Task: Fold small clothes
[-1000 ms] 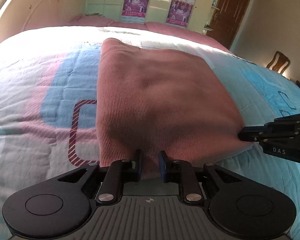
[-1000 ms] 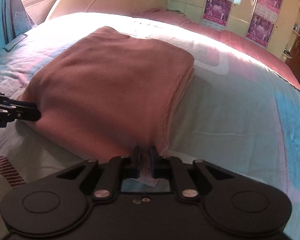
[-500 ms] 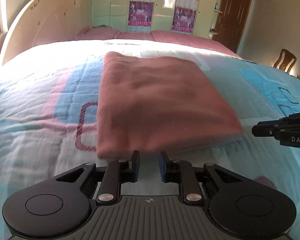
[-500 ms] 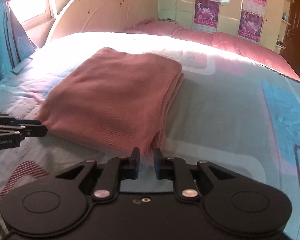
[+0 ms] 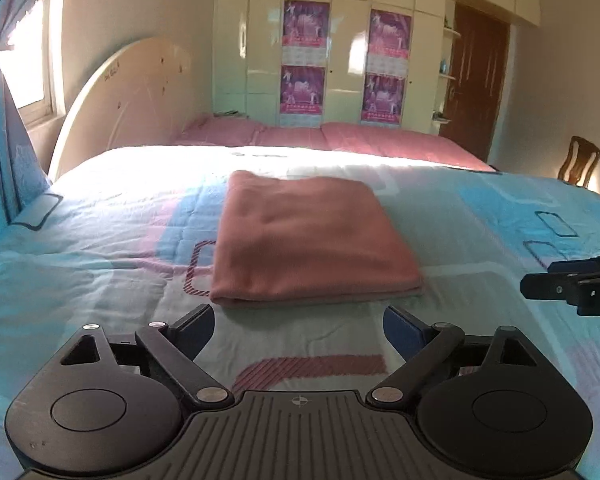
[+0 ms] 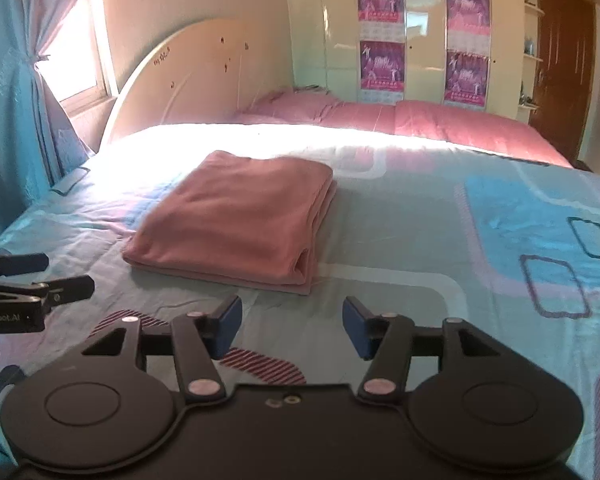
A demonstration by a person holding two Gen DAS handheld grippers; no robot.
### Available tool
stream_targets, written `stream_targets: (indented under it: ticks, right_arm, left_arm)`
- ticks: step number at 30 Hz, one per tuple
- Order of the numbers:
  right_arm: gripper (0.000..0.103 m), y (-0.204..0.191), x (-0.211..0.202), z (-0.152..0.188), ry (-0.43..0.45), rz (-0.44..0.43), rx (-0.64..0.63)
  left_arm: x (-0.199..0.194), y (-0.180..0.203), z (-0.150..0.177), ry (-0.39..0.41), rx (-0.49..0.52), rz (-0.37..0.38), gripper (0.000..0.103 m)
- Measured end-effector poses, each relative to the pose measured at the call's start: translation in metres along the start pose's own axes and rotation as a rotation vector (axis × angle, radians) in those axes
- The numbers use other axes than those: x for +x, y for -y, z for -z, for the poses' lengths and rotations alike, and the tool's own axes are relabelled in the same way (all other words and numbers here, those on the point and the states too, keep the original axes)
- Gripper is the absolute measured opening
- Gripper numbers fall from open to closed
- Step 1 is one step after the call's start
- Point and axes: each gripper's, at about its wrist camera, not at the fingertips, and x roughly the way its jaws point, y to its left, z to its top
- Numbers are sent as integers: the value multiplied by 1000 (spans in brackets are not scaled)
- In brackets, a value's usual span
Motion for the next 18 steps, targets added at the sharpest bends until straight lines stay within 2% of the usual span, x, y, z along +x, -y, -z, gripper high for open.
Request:
stream_targets:
  ticks: [2,3,4,5,6,8,15,18]
  right_arm:
    - [55,-4,-16,3,15,-1,0]
    - [59,-6,-24,4,24,0,0]
    - [66,-8,-34,6,38,4,2]
    - [74,-9,-44,7,54,8,5]
    - [101,-10,-55,9,78,19,14]
    - [102,-13,-74,14,114,47,27]
    - [102,-22,-119,32,120,109,20]
    - [102,-26,-134,41,128,106,29]
  left_arm:
    - [-22,5,-1,22,-1,4,91]
    - [-32,9,-2,30,4,8,91]
    - [-43,12,-2,37,9,7,97]
    - [-53,15,-2,44,10,3,101]
    - [-63,18,-1,53,11,7,103]
    - [-82,25,2,62,4,10,103]
    - [-135,42,19,97,9,2,103]
    - [-150,44,22,107,1,11,103]
